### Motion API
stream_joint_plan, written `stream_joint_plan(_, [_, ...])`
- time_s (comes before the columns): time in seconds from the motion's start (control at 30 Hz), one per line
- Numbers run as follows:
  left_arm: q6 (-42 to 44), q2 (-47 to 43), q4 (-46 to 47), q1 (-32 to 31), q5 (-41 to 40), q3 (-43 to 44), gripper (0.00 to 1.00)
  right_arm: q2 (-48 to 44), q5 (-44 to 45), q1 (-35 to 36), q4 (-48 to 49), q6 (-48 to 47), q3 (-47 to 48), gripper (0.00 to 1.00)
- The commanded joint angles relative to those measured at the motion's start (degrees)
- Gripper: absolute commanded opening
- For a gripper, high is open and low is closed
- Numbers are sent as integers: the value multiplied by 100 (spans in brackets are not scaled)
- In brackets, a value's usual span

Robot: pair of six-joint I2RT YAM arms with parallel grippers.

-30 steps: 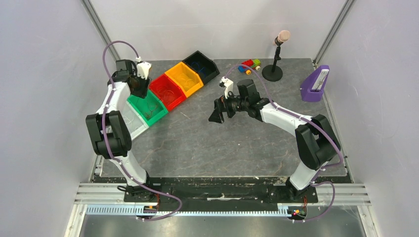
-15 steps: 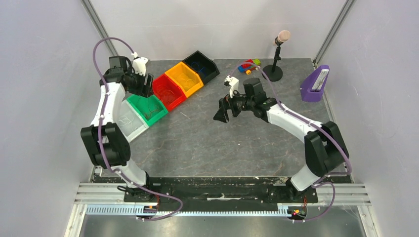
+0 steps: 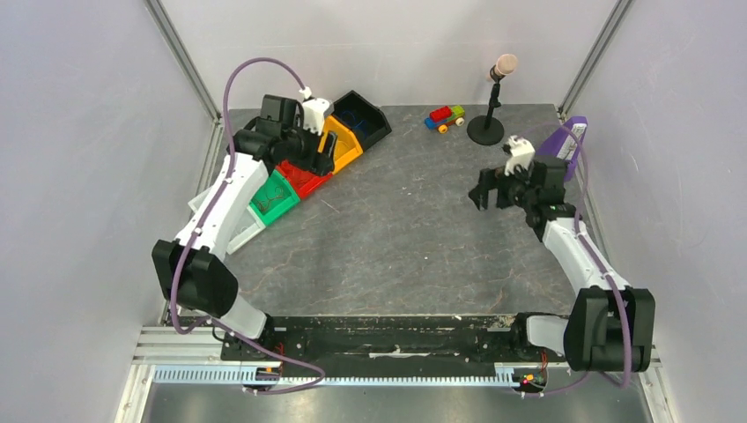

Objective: Untangle the cables

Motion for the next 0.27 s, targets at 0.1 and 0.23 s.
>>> stream_joint_plan(0.1, [-872,-83,464,117,-478,-1207,79,-160,219,-694,-81,-514,-991,98])
stream_joint_plan(0.23, [-979,-149,645,118,-558,-1498,80,17,152,-695,-122,-459,-904,98])
